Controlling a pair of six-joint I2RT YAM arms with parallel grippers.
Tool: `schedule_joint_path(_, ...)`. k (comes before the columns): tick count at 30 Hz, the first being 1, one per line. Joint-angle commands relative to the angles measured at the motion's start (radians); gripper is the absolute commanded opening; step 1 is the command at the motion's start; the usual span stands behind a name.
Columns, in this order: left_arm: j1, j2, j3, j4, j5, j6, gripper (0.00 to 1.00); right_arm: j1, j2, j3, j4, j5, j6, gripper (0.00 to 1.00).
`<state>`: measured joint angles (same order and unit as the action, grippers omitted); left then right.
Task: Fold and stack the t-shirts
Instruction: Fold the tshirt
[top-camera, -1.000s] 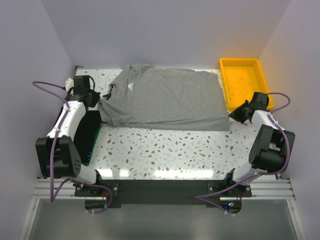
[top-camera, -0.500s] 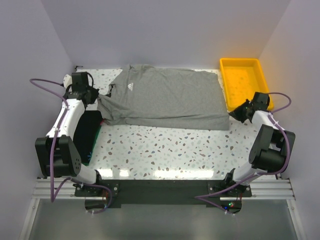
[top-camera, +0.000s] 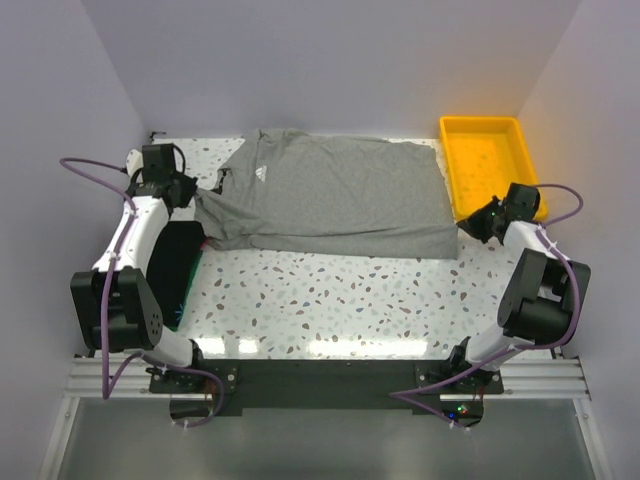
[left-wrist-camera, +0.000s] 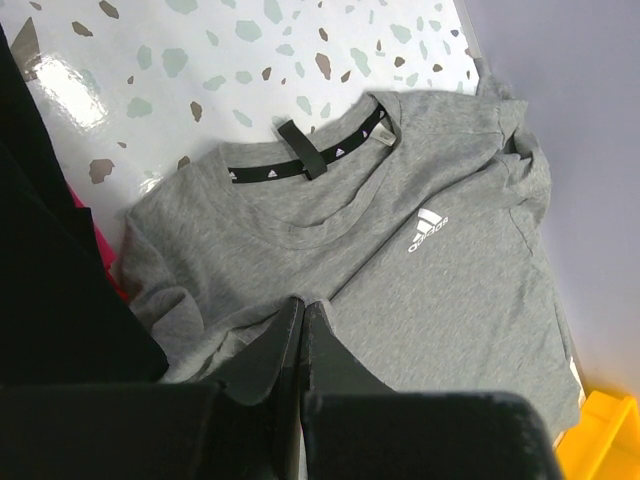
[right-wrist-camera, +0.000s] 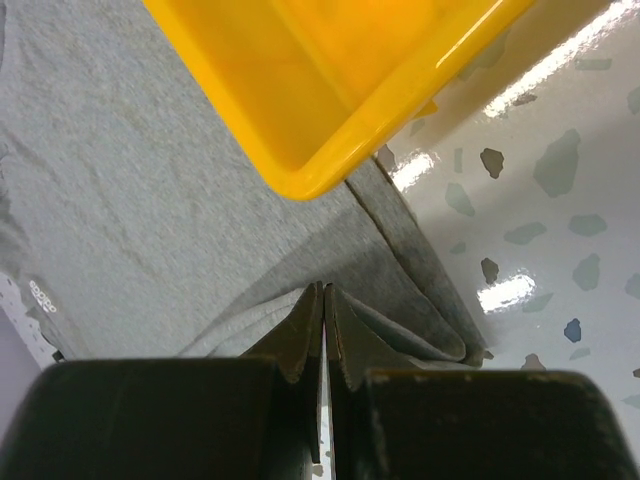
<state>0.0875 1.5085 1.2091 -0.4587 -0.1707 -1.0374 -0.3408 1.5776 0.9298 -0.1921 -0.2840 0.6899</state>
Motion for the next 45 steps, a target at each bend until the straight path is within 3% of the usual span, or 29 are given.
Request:
schedule_joint_path(1, 0.014, 0.001, 0.049, 0.043, 0.003, -0.009, 0.00, -0.004, -0.014, 0.030, 0.057, -0.018, 0.020, 0.00)
schedule_joint_path(45, 0.037, 0.134, 0.173, 0.074, 0.059, 0.031, 0.00, -0.020, 0.021, 0.056, 0.068, -0.017, 0.030, 0.00)
